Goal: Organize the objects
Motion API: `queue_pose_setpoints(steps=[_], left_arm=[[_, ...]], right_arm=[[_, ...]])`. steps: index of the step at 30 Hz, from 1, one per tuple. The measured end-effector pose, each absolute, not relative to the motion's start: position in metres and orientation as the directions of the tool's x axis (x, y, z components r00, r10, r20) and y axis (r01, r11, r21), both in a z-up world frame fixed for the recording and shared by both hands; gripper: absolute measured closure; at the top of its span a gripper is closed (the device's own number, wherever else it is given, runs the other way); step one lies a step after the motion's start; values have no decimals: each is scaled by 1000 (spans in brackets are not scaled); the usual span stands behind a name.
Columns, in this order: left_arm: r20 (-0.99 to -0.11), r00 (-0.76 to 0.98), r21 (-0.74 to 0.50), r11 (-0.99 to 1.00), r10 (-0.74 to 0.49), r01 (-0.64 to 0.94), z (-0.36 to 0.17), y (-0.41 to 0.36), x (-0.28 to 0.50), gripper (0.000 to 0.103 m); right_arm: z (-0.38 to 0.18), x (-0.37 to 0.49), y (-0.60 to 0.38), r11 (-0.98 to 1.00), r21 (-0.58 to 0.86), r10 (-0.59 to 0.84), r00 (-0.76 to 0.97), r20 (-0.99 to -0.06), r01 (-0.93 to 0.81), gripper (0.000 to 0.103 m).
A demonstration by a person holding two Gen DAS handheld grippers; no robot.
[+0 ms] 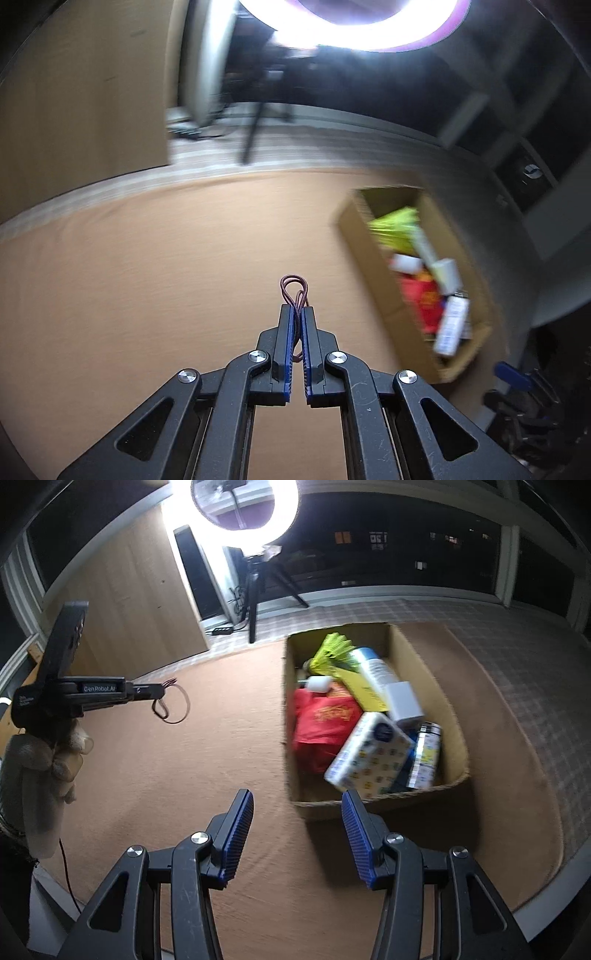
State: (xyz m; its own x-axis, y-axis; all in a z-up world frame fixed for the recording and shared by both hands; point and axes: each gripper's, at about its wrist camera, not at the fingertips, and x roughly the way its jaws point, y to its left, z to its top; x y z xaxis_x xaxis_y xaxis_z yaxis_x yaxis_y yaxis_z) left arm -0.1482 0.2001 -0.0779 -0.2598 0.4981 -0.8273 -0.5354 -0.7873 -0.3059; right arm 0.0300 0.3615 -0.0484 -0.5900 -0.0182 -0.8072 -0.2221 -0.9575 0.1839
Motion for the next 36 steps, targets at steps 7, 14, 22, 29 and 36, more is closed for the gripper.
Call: queue_pose_setpoints(steps=[7,14,22,29,36], left_arm=[[-810,-147,-351,-670,568,-654,-67,281,-106,99],[-822,-64,-353,-595,566,-722,-71,331,-72,99],[-847,-24,-341,-576,531,-743,-81,345,-61,94],[-850,-38,-333,-591,525,-735,-78,335,-62,64],[-852,-96,-301,-631,515,-715,-71,306,-67,64]], right_arm=[[-53,48,388,-942,189,10,-584,-812,-279,57],[-57,57,402,-929,199,20,-579,-815,-313,57],[-60,60,409,-920,208,23,-577,-817,-331,57],[-61,59,407,-919,217,11,-573,-820,-329,57],[-60,52,395,-927,218,-3,-577,-817,-304,48]])
